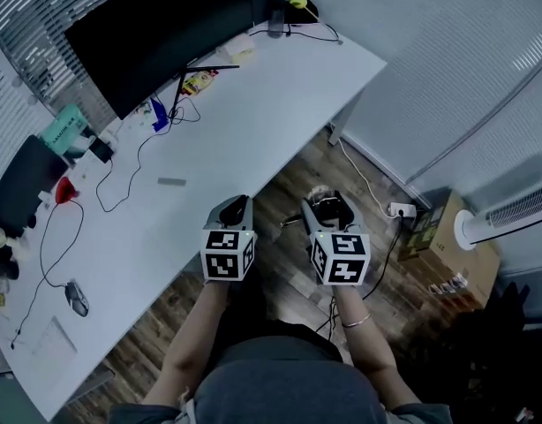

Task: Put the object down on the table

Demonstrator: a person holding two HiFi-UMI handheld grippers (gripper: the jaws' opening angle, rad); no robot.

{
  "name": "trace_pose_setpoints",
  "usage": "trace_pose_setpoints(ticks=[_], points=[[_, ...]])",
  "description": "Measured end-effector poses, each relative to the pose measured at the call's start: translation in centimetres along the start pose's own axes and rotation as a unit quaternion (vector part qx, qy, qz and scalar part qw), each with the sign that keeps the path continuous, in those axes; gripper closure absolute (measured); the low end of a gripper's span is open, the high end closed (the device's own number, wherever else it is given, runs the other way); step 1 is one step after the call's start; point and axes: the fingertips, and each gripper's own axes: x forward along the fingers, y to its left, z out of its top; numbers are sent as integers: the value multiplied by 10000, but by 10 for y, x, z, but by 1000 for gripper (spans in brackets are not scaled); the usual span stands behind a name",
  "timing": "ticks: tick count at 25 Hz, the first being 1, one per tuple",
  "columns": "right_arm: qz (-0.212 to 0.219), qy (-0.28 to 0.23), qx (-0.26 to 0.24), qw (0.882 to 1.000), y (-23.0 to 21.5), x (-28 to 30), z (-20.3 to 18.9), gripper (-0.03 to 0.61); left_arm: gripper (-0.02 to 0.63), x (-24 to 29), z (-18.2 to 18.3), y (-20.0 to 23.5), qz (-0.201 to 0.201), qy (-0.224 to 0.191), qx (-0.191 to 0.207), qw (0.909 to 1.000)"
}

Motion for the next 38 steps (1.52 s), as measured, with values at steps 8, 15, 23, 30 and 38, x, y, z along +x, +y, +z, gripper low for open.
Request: trace_pose_setpoints(ticks=[8, 15, 23, 30, 38], points=[[-210, 6, -31, 9998, 1, 49, 29, 278, 583, 39, 25, 38, -163, 17, -21, 9999], [-182, 12, -43, 9998, 7, 76, 42, 278, 583, 57, 32, 61, -151, 52, -85, 9998], [-109, 61, -96, 9999, 9, 103, 50, 278, 583, 70, 33, 77, -61, 121, -147, 9998], [123, 119, -202, 9996, 10, 141, 61, 278, 583, 86, 38, 96, 135, 144, -269, 9994], [517, 199, -469, 9974, 11, 192, 79, 278, 583, 111, 48, 115, 449, 176, -411, 9980]])
